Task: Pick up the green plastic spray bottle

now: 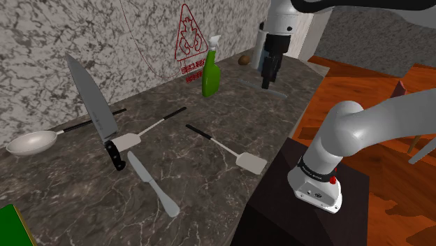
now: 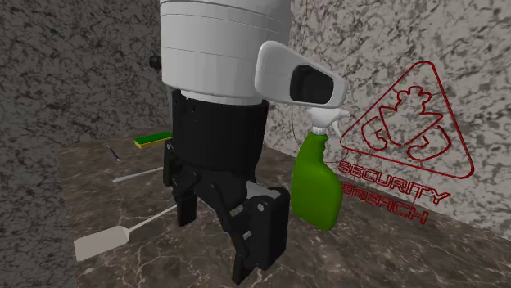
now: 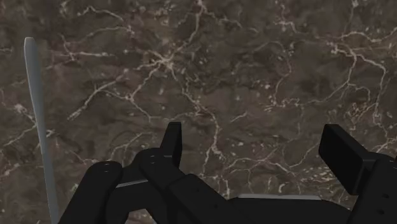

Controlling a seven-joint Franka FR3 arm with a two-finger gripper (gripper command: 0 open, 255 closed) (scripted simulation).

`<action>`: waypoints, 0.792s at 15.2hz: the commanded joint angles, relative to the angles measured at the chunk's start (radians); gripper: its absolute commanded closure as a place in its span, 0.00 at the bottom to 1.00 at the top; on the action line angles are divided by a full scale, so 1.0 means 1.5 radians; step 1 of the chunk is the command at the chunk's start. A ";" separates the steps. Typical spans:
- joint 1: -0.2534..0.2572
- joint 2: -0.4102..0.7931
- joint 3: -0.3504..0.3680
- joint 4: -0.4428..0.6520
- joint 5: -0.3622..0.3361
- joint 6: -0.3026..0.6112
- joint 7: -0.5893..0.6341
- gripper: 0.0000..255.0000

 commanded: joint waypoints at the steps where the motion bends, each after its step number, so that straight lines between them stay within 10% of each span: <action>1: 0.000 0.000 0.000 0.000 0.000 0.000 0.000 0.00; 12: 0.152 0.199 -0.249 0.102 -0.002 0.189 -0.596 0.00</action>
